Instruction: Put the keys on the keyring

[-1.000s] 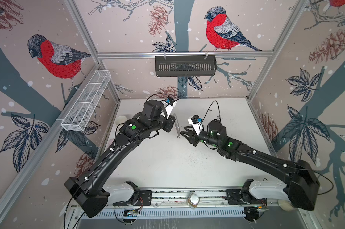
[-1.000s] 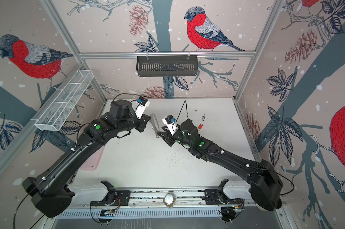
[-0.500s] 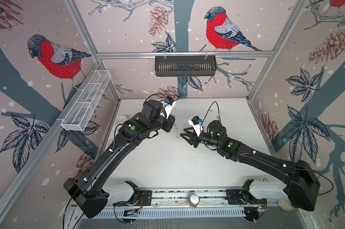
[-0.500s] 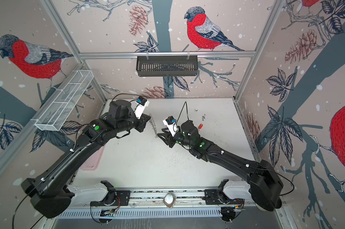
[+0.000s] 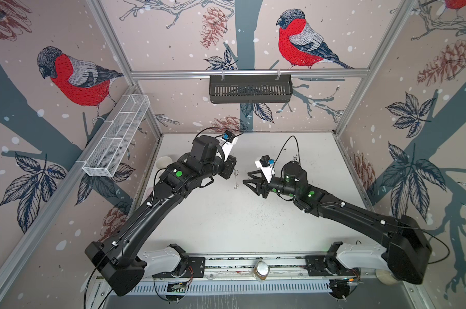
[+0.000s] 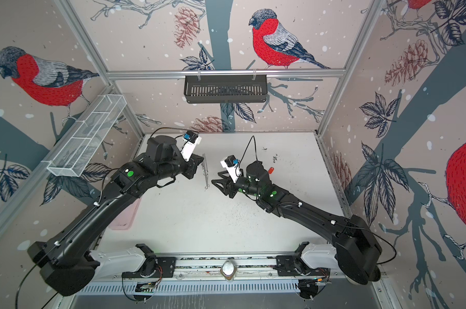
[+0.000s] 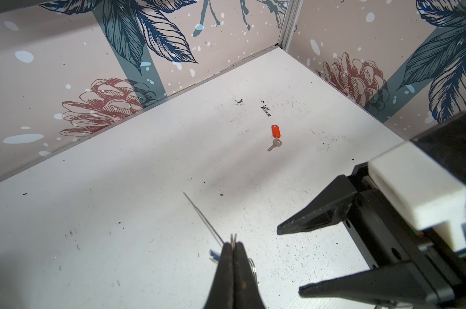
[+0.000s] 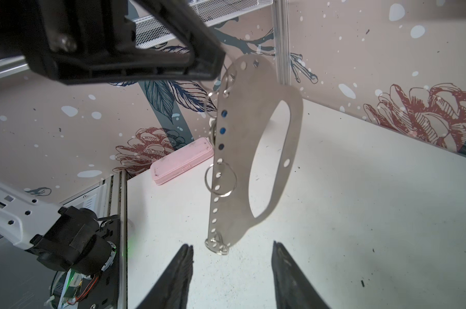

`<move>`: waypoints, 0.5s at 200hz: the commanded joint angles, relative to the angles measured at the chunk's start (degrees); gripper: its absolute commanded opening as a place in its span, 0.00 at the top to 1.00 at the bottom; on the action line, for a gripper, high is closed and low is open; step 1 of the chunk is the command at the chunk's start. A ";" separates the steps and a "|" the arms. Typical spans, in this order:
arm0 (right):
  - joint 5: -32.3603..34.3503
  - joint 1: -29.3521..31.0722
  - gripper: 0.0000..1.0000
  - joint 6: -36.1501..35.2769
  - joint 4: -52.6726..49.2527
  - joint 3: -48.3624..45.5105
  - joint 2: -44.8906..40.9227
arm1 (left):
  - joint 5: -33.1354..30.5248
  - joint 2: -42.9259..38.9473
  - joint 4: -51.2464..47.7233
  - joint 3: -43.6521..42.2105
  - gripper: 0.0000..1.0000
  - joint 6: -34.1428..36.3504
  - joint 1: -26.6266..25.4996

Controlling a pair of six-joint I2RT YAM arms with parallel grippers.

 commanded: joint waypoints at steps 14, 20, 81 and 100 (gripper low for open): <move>-9.71 -3.35 0.46 0.95 5.00 2.11 1.90 | 1.66 -0.74 2.47 -0.44 1.00 0.18 0.02; -11.44 -3.79 0.46 1.00 5.20 2.51 2.54 | 1.78 -0.70 2.53 -0.44 1.00 0.22 0.02; -23.34 -4.91 0.45 1.40 7.58 5.24 7.21 | 2.44 -1.28 3.31 -0.95 1.00 0.22 0.02; -24.59 -4.98 0.44 1.85 8.15 5.88 8.08 | 2.63 -1.54 3.40 -1.01 1.00 0.14 0.04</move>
